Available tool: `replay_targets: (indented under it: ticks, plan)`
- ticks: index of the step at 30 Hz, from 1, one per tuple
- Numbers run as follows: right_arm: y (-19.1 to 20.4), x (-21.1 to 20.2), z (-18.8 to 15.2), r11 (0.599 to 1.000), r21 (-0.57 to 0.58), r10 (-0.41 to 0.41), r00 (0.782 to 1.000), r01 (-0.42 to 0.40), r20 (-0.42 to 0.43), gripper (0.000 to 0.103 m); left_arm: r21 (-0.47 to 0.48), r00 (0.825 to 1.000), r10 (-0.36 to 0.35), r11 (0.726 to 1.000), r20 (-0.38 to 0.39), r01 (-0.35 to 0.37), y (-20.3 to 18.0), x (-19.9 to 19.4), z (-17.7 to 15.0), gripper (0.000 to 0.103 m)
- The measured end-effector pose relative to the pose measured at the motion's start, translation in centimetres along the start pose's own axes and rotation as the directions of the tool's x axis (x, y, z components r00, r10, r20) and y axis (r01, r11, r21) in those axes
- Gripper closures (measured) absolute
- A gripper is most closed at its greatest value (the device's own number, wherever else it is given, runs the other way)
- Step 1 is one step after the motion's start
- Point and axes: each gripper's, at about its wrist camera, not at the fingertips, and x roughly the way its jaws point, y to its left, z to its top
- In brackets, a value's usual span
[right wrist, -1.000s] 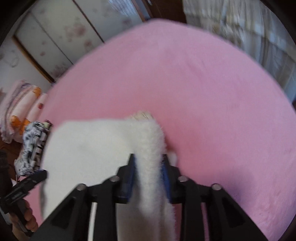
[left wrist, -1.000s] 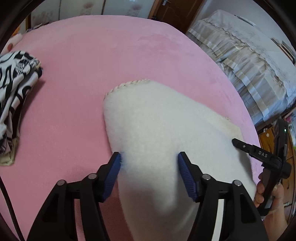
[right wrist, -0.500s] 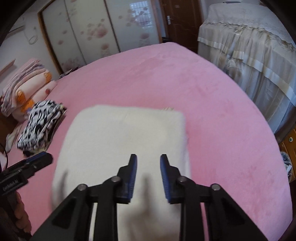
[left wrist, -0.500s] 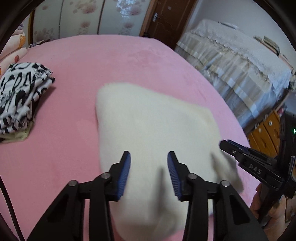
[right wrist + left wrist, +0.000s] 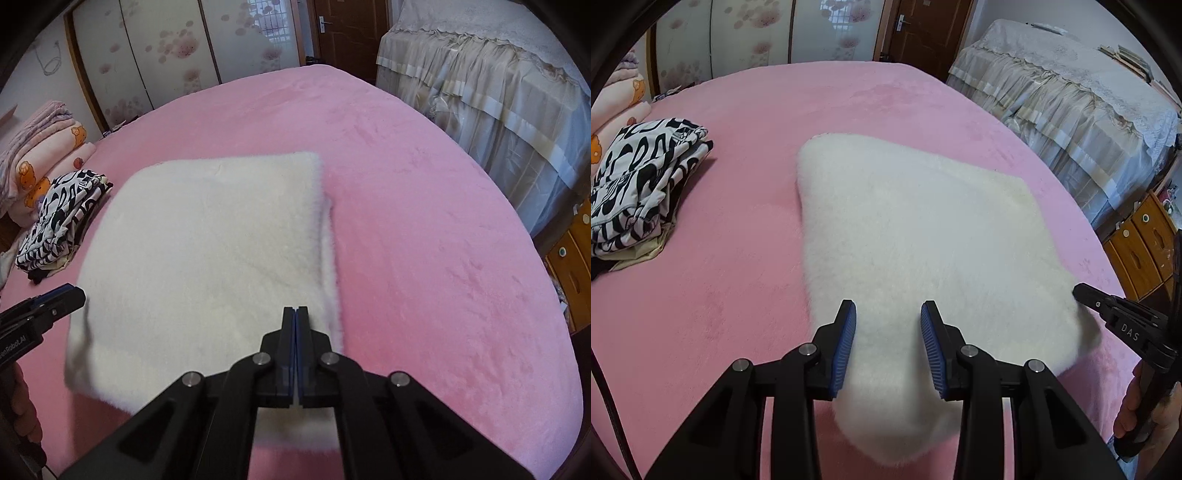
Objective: Fold large clothes
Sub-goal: 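Release the folded end and press the bundle flat with the right tool, then move both open tools to the edges of the folded cream square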
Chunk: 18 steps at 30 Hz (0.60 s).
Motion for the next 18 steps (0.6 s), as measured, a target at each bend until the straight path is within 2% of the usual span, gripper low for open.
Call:
replay_targets:
  ticks: [4,10,18]
  plan:
    - [-0.5,-0.7,-0.8,0.999,0.047,0.026,1.0,-0.025,-0.018,0.103,-0.021,0.999,0.014,1.0,-0.046,-0.015,0.0,-0.6,-0.8,0.066]
    - [0.4,-2.6,-2.6,0.995,0.084,0.059,0.998,-0.057,-0.028,0.1,-0.036,0.995,0.051,0.998,-0.086,-0.054,0.0,-2.2,-2.1,0.054]
    - [2.3,-3.8,-7.5,0.982,0.156,0.124,0.988,-0.109,-0.09,0.1,-0.044,0.991,0.055,0.997,-0.121,-0.061,0.1,-5.1,-5.3,0.047]
